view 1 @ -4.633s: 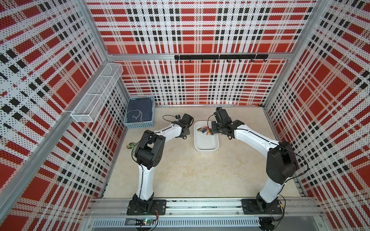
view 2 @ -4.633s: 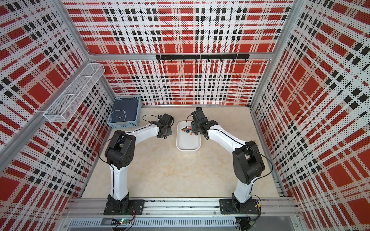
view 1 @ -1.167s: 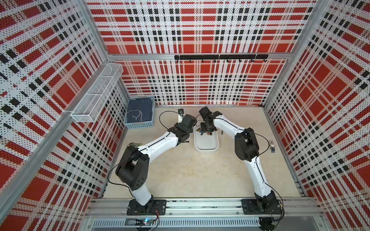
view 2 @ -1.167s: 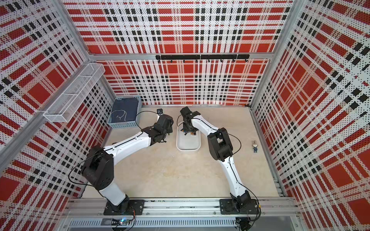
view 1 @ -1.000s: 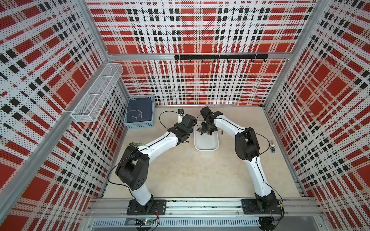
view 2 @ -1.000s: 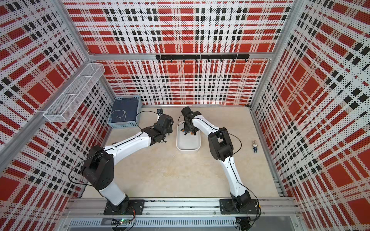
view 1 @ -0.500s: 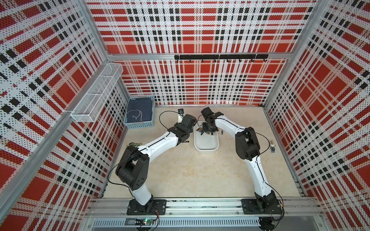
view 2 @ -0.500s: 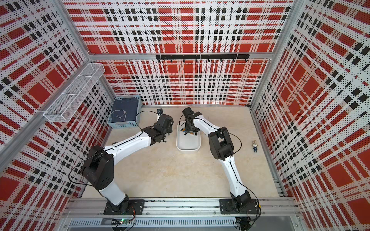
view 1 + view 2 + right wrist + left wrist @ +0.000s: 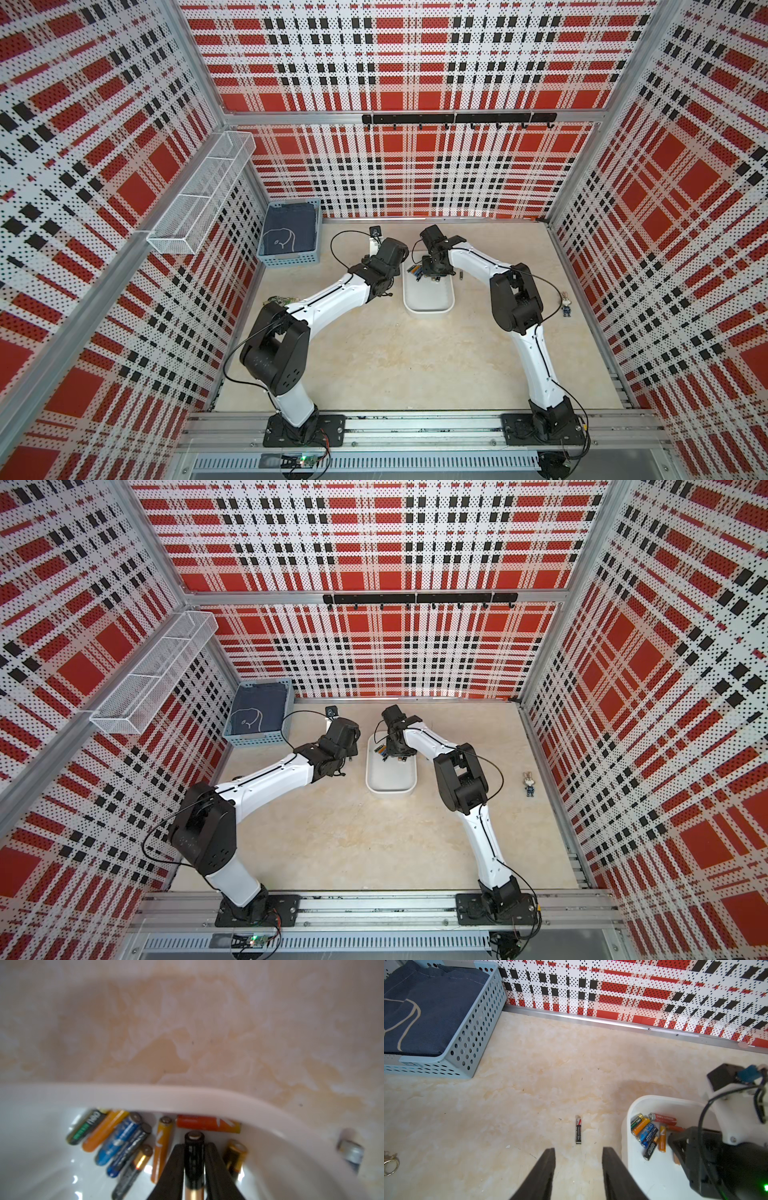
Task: Take the batteries out of the storage box
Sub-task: Pick up the battery from the storage box.
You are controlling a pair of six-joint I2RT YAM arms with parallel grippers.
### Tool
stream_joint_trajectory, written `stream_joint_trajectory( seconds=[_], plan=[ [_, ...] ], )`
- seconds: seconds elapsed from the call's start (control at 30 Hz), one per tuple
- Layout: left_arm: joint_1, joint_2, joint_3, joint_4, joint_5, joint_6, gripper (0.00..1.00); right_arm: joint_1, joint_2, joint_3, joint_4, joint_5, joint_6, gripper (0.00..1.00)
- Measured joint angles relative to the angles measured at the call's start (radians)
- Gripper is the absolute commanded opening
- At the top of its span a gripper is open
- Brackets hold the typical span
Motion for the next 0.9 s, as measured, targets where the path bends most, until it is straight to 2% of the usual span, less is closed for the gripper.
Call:
stream_joint_trajectory(
  seconds=[0.2, 0.4, 0.53, 0.63, 0.73, 0.9],
  plan=[
    [-0.003, 0.0, 0.0, 0.0, 0.0, 0.0, 0.43, 0.0, -0.009, -0.016, -0.009, -0.004, -0.006, 0.21],
    [-0.008, 0.0, 0.0, -0.001, 0.0, 0.003, 0.43, 0.0, 0.008, 0.018, -0.037, -0.004, -0.013, 0.24],
    [-0.008, 0.0, 0.0, -0.002, 0.0, 0.007, 0.43, 0.002, 0.016, 0.035, -0.048, -0.002, -0.021, 0.1],
    [-0.008, 0.0, 0.0, -0.002, -0.001, 0.01, 0.43, 0.006, 0.014, 0.034, -0.048, -0.001, -0.019, 0.04],
    [-0.008, 0.0, 0.0, -0.003, -0.001, 0.012, 0.43, 0.006, 0.011, 0.034, -0.049, -0.001, -0.018, 0.0],
    [-0.008, 0.0, 0.006, -0.008, -0.001, 0.016, 0.43, 0.006, -0.014, 0.014, -0.076, -0.011, -0.017, 0.0]
  ],
)
